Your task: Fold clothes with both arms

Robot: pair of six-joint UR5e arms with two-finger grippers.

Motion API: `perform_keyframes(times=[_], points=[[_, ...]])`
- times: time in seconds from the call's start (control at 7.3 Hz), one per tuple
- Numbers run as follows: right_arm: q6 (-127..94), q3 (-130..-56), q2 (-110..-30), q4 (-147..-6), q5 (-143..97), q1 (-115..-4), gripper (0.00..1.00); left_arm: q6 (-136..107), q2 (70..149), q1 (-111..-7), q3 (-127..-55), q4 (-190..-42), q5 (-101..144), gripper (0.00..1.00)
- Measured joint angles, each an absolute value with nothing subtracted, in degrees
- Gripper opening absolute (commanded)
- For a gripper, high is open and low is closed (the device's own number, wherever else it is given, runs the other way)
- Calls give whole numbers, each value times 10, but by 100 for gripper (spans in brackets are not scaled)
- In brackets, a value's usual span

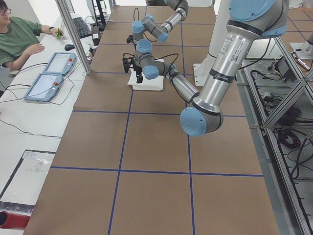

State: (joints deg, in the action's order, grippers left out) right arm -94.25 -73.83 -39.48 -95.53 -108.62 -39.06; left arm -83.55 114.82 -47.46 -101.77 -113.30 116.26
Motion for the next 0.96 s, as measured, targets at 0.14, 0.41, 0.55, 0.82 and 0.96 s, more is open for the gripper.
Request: perform_keyframes(times=[0.14, 0.41, 0.55, 0.82, 0.96], points=[[-941, -740, -395, -961, -1085, -395, 39, -836, 1148, -475, -1018, -1134, 1163, 100], [-936, -741, -394, -959, -1081, -400, 100, -836, 1148, -475, -1018, -1135, 1162, 100], [-922, -740, -395, -957, -1078, -402, 100, -835, 1148, -475, -1018, -1135, 1163, 100], [-860, -740, -398, -953, -1081, -424, 100, -832, 1148, -477, -1018, -1135, 1163, 100], [-816, -743, -402, -949, -1087, -444, 100, -829, 1147, -483, -1018, -1135, 1165, 100]])
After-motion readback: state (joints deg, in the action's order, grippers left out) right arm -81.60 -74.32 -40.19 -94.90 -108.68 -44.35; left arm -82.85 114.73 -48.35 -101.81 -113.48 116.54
